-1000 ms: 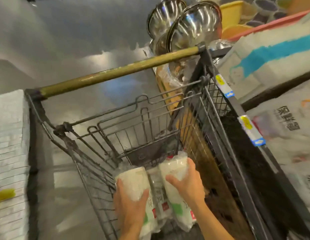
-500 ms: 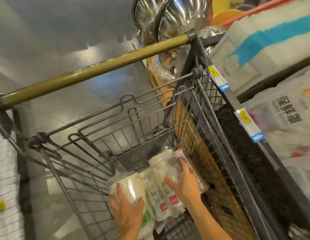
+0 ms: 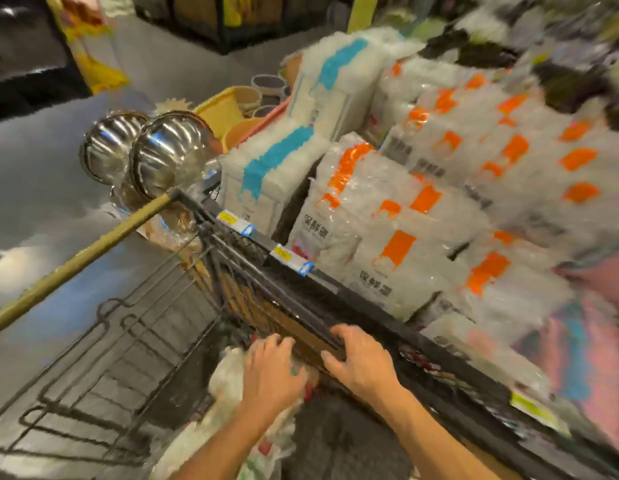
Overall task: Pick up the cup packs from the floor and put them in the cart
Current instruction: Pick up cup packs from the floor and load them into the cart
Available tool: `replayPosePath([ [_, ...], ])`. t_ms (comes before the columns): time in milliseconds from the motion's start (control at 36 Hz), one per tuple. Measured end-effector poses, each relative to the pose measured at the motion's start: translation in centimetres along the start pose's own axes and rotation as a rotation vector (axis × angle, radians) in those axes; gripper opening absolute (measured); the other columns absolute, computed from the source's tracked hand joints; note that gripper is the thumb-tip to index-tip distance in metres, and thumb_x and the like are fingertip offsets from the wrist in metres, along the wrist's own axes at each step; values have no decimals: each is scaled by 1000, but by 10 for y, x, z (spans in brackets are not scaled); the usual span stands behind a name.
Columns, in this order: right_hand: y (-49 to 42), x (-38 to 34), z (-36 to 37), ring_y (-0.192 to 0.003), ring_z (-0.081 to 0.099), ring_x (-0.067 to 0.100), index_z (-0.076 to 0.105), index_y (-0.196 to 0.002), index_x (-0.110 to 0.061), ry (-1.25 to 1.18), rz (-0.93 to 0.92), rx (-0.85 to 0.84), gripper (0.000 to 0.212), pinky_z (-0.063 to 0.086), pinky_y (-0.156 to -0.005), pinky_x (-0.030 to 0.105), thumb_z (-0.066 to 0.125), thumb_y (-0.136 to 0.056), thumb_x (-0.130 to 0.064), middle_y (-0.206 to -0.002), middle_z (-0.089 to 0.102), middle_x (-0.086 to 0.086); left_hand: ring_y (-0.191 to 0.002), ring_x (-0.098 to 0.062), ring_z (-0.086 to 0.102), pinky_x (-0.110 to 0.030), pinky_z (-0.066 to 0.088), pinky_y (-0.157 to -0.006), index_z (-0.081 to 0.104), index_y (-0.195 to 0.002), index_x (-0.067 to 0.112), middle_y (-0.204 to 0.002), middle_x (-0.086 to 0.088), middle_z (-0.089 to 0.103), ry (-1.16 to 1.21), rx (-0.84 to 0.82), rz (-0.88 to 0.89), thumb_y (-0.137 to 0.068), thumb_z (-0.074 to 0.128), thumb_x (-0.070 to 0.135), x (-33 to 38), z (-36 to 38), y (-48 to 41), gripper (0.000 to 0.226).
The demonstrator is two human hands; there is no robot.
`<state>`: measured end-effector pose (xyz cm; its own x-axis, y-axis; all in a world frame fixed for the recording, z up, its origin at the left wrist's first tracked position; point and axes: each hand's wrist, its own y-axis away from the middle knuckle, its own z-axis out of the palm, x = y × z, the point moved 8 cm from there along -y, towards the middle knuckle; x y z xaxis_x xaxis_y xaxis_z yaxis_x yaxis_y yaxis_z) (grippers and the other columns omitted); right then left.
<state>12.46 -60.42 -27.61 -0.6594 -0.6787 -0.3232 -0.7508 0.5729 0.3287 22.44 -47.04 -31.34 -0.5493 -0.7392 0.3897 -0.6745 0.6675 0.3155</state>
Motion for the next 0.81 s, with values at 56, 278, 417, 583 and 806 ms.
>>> replayPosePath([
  [56,25,20,-36,-127,57,20,48,-144,-33,32,21,57,54,49,-97,37,54,-95,-56,-138,56,-7,-130,-21,47,-39,38,-105,50,-132,31,-136,4,50,-122,8,147,-82,50,57,49,-21,1,56],
  [278,189,141,-152,-116,62,28,57,-134,-24,17,311,274,47,52,-89,39,58,-93,-47,-127,65,5,-114,-28,60,-44,48,-92,54,-129,27,-121,-1,62,-335,-5,683,-82,52,59,263,-52,79,56],
  [417,329,212,-174,-122,59,32,54,-136,-22,-4,507,384,49,51,-93,41,60,-93,-46,-134,62,8,-122,-31,54,-45,45,-97,47,-138,25,-133,-6,56,-409,-47,911,-87,56,53,369,-23,180,59],
  [583,546,283,-147,-113,64,30,58,-125,-26,-69,766,476,41,53,-88,43,59,-93,-52,-123,65,3,-112,-32,59,-41,48,-87,57,-125,24,-122,-6,61,-451,-108,1204,-85,59,48,462,47,352,47],
  [806,816,320,-77,-97,66,27,58,-104,-23,-171,1152,584,30,57,-78,39,60,-91,-51,-106,69,2,-114,-28,59,-43,51,-89,50,-138,28,-129,-4,58,-556,-288,1611,-90,56,55,533,148,590,56],
])
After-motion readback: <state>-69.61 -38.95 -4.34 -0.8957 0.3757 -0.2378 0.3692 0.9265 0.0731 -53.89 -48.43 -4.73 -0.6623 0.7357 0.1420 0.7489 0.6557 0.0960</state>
